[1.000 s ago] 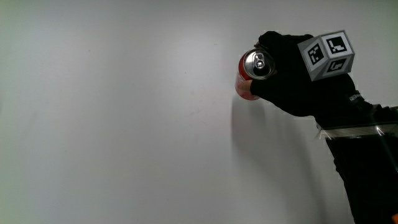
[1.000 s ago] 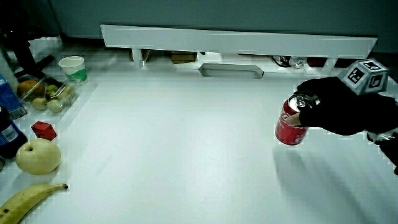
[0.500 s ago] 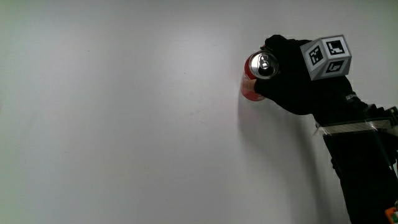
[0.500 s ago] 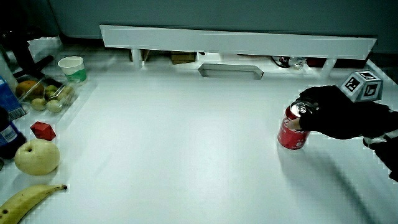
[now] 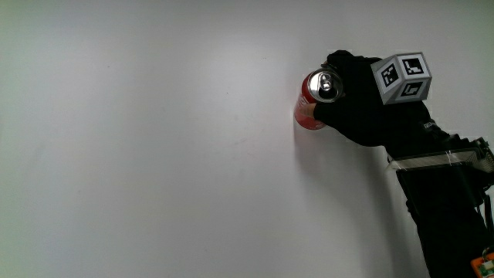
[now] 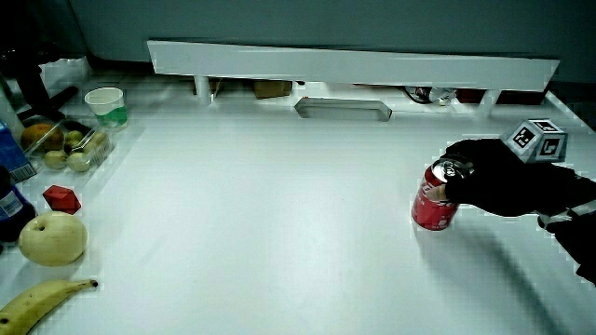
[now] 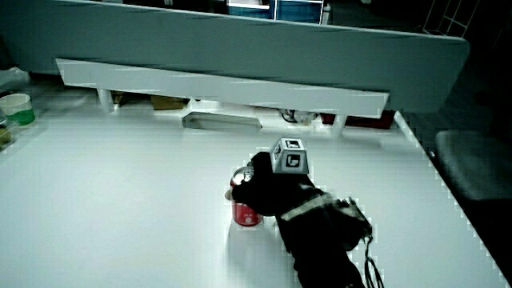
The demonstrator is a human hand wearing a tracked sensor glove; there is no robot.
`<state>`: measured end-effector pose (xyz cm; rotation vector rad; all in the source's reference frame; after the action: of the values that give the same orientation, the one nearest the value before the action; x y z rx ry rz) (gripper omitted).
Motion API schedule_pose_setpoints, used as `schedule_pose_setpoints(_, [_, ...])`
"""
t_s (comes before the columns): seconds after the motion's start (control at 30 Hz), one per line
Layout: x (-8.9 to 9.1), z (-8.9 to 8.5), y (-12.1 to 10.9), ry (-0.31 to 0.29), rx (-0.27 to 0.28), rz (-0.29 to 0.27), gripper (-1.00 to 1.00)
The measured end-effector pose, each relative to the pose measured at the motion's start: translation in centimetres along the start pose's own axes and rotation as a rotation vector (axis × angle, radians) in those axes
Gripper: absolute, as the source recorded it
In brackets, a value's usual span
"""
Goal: Place cola
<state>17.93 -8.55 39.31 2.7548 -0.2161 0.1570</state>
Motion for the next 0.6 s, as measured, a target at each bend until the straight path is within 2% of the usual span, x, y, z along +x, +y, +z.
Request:
schedule_pose_setpoints(0.07, [0.0,0.0,-0.06,0.006,-0.001,0.0,0.0])
schedule_pose_setpoints(0.13, [0.15,-0.16,0.01,0.021,-0.018,-0.003,-0.08])
schedule_pose_setpoints(0.2, [0.14,-0.2,-0.05,0.012,-0.01,-0.001,-0.17])
schedule_pose_setpoints(0.4, [0.59,-0.76,-0.18,0.048,-0.051,0.002,-0.42])
schedule_pose_setpoints(0.43, [0.62,-0.69,-0.27,0.066,-0.054,0.007,-0.46])
schedule_pose_setpoints(0.6, [0.79,-0.49,-0.63,0.065,-0.05,0.009,-0.67])
